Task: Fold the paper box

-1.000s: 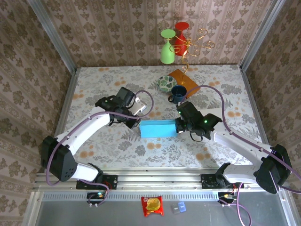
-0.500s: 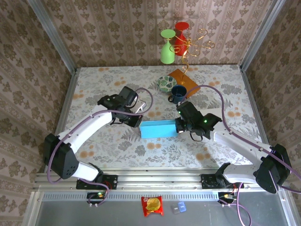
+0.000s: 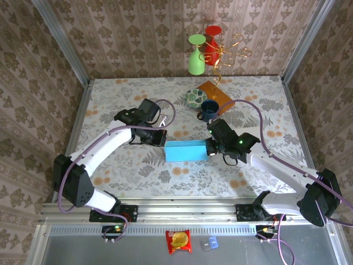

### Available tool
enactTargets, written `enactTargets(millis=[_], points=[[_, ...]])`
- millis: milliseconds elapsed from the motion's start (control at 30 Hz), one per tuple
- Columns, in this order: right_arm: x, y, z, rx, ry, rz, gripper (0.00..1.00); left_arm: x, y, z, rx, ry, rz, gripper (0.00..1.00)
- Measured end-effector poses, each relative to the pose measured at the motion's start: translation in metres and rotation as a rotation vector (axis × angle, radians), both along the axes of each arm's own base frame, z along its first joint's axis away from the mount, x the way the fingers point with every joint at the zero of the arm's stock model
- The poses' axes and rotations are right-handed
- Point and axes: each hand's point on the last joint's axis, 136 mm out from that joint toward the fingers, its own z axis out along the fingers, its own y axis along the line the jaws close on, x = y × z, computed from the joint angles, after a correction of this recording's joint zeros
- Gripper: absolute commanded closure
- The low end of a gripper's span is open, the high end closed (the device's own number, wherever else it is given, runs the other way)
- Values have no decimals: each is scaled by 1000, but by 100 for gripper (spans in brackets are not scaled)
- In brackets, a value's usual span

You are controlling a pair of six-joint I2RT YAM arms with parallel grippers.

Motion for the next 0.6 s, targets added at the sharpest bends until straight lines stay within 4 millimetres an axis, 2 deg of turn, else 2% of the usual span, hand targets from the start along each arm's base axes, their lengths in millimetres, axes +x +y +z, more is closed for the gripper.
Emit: enactTargets(millis=[600], points=[[0, -1, 0, -7, 7, -2, 100, 1, -2, 4, -73, 83, 60, 97]])
